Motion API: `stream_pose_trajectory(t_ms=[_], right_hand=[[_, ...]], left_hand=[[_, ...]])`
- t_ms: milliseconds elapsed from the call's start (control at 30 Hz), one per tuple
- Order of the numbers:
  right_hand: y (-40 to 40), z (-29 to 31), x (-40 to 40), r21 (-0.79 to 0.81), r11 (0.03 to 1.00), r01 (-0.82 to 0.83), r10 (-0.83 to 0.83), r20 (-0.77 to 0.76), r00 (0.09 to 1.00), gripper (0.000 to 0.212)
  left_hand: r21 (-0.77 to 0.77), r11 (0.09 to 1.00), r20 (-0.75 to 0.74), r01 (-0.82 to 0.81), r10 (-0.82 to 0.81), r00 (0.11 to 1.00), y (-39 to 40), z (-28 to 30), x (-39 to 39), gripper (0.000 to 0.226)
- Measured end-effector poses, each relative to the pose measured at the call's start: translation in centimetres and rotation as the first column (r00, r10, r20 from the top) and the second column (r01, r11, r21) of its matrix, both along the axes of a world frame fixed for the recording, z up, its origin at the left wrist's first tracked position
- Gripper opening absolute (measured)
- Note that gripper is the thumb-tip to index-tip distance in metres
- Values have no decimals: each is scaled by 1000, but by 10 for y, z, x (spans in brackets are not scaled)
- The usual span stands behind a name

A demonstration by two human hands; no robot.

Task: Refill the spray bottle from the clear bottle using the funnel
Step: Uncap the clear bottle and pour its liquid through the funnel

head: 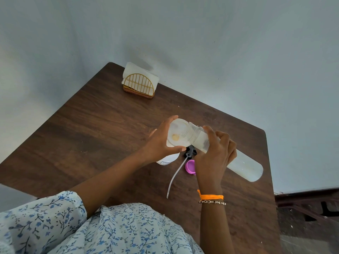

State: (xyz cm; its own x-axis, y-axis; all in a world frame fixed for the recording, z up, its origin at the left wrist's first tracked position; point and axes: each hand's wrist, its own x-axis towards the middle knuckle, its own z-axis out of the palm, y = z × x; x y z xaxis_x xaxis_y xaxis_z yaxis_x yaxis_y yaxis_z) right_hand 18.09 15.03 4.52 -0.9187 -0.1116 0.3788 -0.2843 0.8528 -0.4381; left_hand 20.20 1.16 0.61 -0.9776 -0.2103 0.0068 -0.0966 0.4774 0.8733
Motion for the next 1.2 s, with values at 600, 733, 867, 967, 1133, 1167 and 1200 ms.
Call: stream_pose_trajectory(t_ms=[600, 733, 867, 967, 1133, 1167, 1200], right_hand=[[-1, 0, 0, 0, 1000, 4, -4, -8, 1000, 58], [-1, 0, 0, -5, 1000, 3, -3, -13, 1000, 58], [0, 1, 0, -4, 1000, -6, 6, -16, 1000, 59], [1, 0, 0, 11, 1000, 1, -1, -11, 1000, 61], [2, 1, 0, 17, 1000, 7, -6, -21, 1000, 62], [2, 1, 0, 17, 1000, 5, -5, -19, 1000, 62], [1, 2, 1, 14, 1000, 4, -4, -13, 1000, 61]], left_hand=[[13, 1000, 2, 3, -3, 1000, 0, -3, -1, 93], [10, 1000, 1, 2, -2, 1000, -1, -4, -1, 93], [2, 1000, 3, 1, -1, 1000, -1, -3, -1, 93], [7, 1000, 5, 0, 0, 1000, -1, -3, -1, 94], [8, 1000, 6, 1, -2, 1000, -1, -2, -1, 94], [8, 1000, 7, 1, -2, 1000, -1, -2, -1, 94], [7, 1000, 9, 1, -1, 1000, -1, -2, -1, 94]])
